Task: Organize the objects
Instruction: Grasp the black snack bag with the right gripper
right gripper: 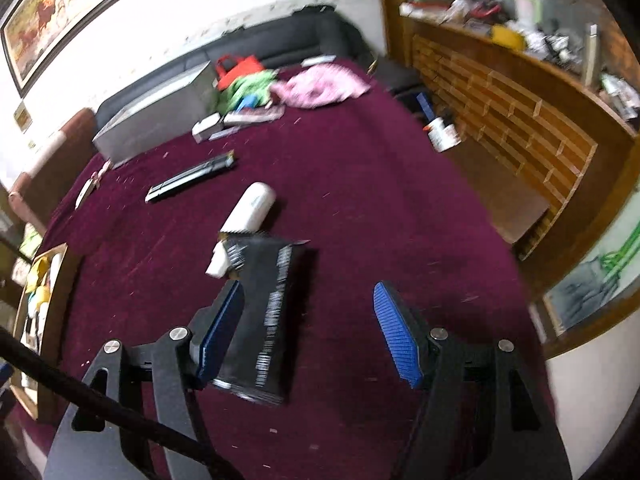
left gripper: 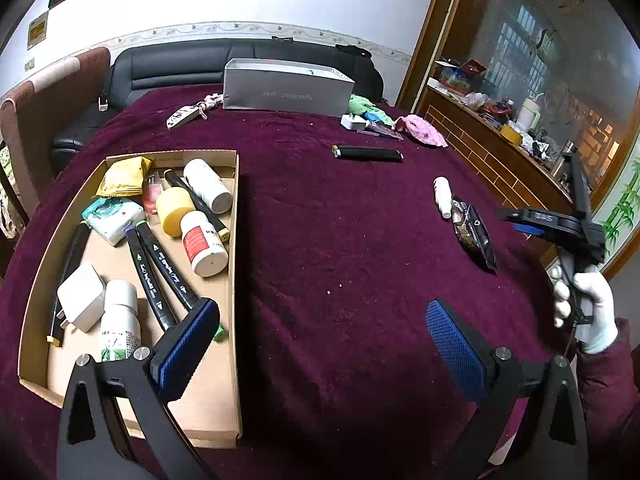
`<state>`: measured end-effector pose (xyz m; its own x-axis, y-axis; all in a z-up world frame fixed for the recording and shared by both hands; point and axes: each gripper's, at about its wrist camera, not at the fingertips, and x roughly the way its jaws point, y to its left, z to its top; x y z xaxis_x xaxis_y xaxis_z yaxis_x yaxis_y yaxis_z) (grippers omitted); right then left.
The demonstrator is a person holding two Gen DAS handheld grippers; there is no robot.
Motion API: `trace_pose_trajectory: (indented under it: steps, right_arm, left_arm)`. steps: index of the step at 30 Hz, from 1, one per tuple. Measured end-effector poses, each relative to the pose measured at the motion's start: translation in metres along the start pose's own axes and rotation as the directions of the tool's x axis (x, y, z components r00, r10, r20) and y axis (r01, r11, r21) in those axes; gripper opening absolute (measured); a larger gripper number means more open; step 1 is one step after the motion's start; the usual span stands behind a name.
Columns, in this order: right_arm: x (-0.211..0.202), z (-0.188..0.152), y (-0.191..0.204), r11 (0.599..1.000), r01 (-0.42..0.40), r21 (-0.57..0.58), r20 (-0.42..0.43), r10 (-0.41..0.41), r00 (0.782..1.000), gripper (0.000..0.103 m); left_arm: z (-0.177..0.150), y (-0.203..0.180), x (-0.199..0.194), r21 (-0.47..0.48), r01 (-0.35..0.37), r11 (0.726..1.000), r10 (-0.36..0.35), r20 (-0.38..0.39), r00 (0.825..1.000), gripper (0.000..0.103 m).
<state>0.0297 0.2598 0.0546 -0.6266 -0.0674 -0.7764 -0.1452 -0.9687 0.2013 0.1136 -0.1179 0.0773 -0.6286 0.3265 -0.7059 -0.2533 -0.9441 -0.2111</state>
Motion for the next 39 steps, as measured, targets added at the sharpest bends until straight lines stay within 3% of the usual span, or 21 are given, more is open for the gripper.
trace_pose_trajectory:
  steps: [5, 13, 15, 16, 19, 27, 33, 39]
  right_arm:
    - [0.025, -0.001, 0.013, 1.000, -0.023, 0.001, -0.068, 0.023, 0.997, 0.067]
    - [0.054, -0.004, 0.034, 0.999, 0.014, -0.039, -0.111, -0.019, 0.994, 0.067]
    - [0.056, -0.006, 0.038, 0.998, 0.024, -0.057, -0.108, -0.030, 0.994, 0.062]
    - [0.057, -0.006, 0.040, 0.998, 0.022, -0.058, -0.103, -0.028, 0.994, 0.047]
    - [0.056, -0.008, 0.035, 1.000, -0.004, -0.027, -0.104, 0.001, 0.995, 0.035]
    - [0.040, -0.012, -0.005, 0.994, 0.082, 0.070, -0.011, -0.081, 0.997, 0.035]
    - [0.043, -0.016, -0.032, 0.985, -0.002, 0.171, 0.026, -0.003, 1.000, 0.036]
    - [0.043, -0.017, -0.033, 0.985, -0.018, 0.174, 0.037, 0.012, 0.999, 0.036]
  left_arm:
    - [-0.003, 0.001, -0.006, 0.004, -0.014, 1.000, 0.014, 0.006, 1.000, 0.101]
    - [0.003, -0.004, -0.002, -0.009, -0.003, 1.000, 0.003, 0.011, 1.000, 0.101]
    - [0.008, -0.010, 0.001, 0.001, 0.005, 1.000, -0.005, 0.017, 1.000, 0.101]
    - [0.011, -0.013, 0.002, 0.008, 0.006, 1.000, -0.006, 0.019, 1.000, 0.101]
    - [0.020, -0.024, 0.011, 0.021, 0.014, 1.000, -0.014, 0.014, 1.000, 0.101]
    - [0.046, -0.065, 0.048, 0.074, 0.041, 0.996, -0.040, -0.017, 0.999, 0.101]
    - [0.076, -0.117, 0.092, 0.212, 0.045, 0.976, -0.047, 0.003, 0.999, 0.101]
    - [0.097, -0.166, 0.143, 0.390, 0.027, 0.921, -0.028, -0.002, 1.000, 0.100]
